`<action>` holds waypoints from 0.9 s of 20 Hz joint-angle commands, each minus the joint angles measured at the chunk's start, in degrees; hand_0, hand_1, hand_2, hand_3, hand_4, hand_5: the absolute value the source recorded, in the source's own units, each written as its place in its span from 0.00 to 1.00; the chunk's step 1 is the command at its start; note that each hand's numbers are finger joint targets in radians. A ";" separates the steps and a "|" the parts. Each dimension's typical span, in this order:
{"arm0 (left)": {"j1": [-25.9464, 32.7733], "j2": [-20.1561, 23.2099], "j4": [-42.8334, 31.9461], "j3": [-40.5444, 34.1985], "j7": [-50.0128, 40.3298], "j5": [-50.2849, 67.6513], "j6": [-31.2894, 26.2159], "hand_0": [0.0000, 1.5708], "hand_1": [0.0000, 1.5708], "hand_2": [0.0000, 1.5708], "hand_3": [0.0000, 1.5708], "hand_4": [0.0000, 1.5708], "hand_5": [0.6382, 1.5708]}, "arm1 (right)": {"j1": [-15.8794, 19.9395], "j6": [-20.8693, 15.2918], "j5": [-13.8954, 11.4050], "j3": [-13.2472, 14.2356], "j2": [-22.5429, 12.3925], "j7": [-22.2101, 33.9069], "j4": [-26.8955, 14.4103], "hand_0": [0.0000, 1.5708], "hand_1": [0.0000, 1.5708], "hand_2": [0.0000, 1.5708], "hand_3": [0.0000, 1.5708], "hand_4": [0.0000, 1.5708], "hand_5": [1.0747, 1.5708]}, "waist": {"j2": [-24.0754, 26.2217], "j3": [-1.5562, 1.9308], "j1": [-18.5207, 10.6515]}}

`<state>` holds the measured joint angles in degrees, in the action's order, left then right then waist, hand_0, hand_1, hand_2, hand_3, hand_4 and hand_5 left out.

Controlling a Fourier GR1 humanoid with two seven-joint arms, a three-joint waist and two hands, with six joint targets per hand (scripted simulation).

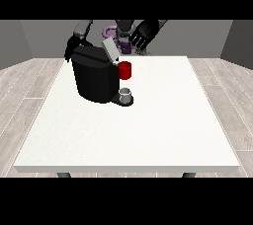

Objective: Insert the coffee pod into the coffee machine and close the lid

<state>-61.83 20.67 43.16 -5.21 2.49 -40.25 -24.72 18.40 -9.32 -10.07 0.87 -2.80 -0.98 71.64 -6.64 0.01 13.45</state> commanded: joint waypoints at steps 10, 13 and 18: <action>-9.46 7.23 -3.77 -2.97 1.46 -0.05 -3.26 0.82 0.82 0.84 0.80 0.30 1.00 | 5.25 0.05 0.34 1.36 -1.65 1.31 2.65 0.00 0.00 0.00 0.00 0.09 1.00 | -8.18 0.00 3.73; -7.53 3.66 -3.56 -1.52 0.72 -0.96 -1.17 0.76 0.76 0.82 0.79 0.31 1.00 | 5.23 -1.98 0.12 1.39 0.15 2.03 1.91 0.00 0.00 0.00 0.00 0.00 1.00 | -7.00 0.00 2.23; -8.10 1.36 -2.96 -0.35 0.31 -1.54 -1.01 0.76 0.76 0.80 0.78 0.30 1.00 | 6.69 -1.33 0.68 3.93 -2.41 0.27 -1.52 0.00 0.00 0.00 0.00 0.12 1.00 | -8.39 0.01 0.80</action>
<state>-70.29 23.70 40.10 -6.32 2.76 -41.69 -25.18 25.35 -9.74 -9.05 4.04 -5.02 0.45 71.88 -15.27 0.01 15.52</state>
